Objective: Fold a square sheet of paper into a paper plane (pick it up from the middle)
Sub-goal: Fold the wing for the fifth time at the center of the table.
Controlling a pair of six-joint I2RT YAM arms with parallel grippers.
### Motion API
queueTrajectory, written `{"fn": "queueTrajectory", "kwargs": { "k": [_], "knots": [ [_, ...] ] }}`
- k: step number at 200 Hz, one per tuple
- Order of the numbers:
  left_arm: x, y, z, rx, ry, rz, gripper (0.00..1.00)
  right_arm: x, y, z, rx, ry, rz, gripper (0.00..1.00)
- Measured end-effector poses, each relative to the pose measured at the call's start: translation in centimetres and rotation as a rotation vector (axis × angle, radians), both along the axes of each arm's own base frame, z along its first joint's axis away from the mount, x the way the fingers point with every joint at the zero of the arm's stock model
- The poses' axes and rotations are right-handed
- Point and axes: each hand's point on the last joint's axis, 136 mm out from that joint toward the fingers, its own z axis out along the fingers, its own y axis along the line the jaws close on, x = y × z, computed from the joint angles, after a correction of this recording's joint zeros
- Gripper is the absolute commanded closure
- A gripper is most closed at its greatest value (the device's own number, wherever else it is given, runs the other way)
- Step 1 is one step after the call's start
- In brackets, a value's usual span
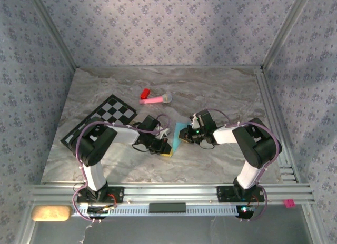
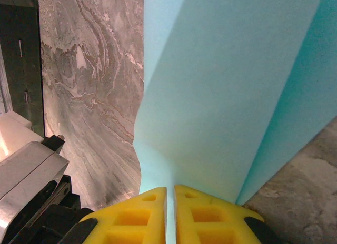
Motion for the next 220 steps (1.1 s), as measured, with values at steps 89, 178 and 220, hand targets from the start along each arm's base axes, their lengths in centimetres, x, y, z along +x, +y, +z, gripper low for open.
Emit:
{"fn": "queueTrajectory", "kwargs": {
  "k": [89,178,220],
  "knots": [
    [-0.4,0.4,0.0,0.000,-0.001,0.003,0.99,0.0,0.0,0.0,0.000,0.002,0.000,0.87],
    [-0.6,0.5,0.1,-0.007,-0.003,0.010,0.89,0.0,0.0,0.0,-0.003,0.004,-0.001,0.87],
    [-1.4,1.2,0.6,-0.003,0.007,0.015,0.80,0.0,0.0,0.0,-0.002,0.007,-0.003,0.87]
  ]
}}
